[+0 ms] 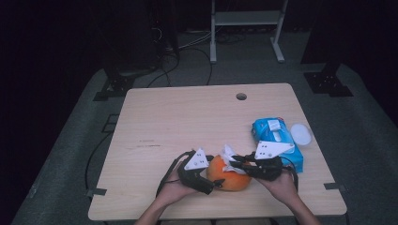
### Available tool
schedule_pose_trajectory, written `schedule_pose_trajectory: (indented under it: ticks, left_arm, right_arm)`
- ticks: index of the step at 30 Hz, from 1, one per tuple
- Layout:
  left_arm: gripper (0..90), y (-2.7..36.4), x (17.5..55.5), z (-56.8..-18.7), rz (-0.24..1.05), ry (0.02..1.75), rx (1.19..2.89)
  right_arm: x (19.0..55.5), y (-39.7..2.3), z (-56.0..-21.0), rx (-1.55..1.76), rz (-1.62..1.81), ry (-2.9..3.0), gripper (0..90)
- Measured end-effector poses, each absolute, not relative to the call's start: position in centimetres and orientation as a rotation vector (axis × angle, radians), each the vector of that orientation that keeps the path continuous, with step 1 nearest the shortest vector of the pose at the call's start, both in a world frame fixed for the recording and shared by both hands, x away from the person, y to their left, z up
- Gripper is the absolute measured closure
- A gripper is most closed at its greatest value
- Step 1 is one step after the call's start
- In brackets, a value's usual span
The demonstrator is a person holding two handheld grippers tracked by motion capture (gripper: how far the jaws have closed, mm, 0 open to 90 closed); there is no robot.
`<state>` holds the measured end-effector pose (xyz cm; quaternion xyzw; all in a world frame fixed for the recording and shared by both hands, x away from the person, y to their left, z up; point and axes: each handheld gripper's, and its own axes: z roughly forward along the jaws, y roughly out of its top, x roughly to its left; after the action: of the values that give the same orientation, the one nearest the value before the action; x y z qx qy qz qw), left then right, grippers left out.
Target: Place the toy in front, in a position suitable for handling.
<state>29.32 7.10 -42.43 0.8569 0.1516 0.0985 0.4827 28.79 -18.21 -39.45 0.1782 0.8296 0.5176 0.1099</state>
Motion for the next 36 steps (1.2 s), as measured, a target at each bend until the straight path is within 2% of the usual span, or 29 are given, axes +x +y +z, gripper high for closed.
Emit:
schedule_pose_trajectory:
  ticks: [3, 5, 7, 15, 17, 21, 24, 25, 27, 29, 31, 34, 36]
  left_arm:
    - [10.8, 6.8, 29.3, -42.4, 0.229, 0.35, 2.095]
    - [20.7, 7.1, 29.3, -42.6, 0.237, 0.335, 2.099]
    - [25.5, 7.4, 29.3, -42.7, 0.233, 0.329, 2.099]
    - [27.8, 8.2, 29.5, -43.0, 0.219, 0.334, 2.104]
    - [24.9, 8.2, 29.5, -42.9, 0.207, 0.345, 2.101]
    - [7.4, 7.6, 29.8, -42.7, 0.193, 0.364, 2.11]
    - [4.6, 7.3, 30.0, -43.0, 0.162, 0.37, 2.122]
    - [13.5, 7.4, 29.9, -43.1, 0.166, 0.346, 2.119]
    - [25.1, 7.3, 29.5, -42.7, 0.234, 0.304, 2.122]
    - [32.7, 7.1, 28.9, -42.4, 0.334, 0.259, 2.106]
    - [34.2, 6.8, 28.5, -42.3, 0.459, 0.221, 2.115]
    - [32.4, 6.9, 28.8, -42.7, 0.433, 0.241, 2.116]
    - [25.6, 6.9, 28.9, -42.8, 0.406, 0.258, 2.113]
  right_arm:
    - [28.4, -17.0, -39.6, 0.472, 1.523, 2.465, 78.0]
    - [28.1, -16.3, -39.4, 0.442, 1.485, 2.473, 78.0]
    - [28.4, -16.8, -39.3, 0.456, 1.501, 2.474, 78.0]
    - [30.0, -20.4, -39.9, 0.614, 1.48, 2.419, 77.9]
    - [30.2, -21.0, -40.1, 0.644, 1.491, 2.432, 77.9]
    - [29.8, -20.1, -40.2, 0.592, 1.508, 2.445, 77.8]
    - [29.6, -19.7, -40.0, 0.569, 1.524, 2.449, 77.8]
    - [29.6, -19.4, -40.0, 0.565, 1.529, 2.449, 77.8]
    - [29.6, -19.1, -39.9, 0.565, 1.547, 2.445, 77.8]
    - [29.6, -18.9, -39.6, 0.56, 1.566, 2.434, 77.8]
    - [29.5, -18.5, -39.3, 0.549, 1.585, 2.417, 77.8]
    - [29.7, -18.1, -39.4, 0.544, 1.581, 2.423, 77.8]
    - [29.7, -18.1, -39.6, 0.548, 1.579, 2.428, 77.8]
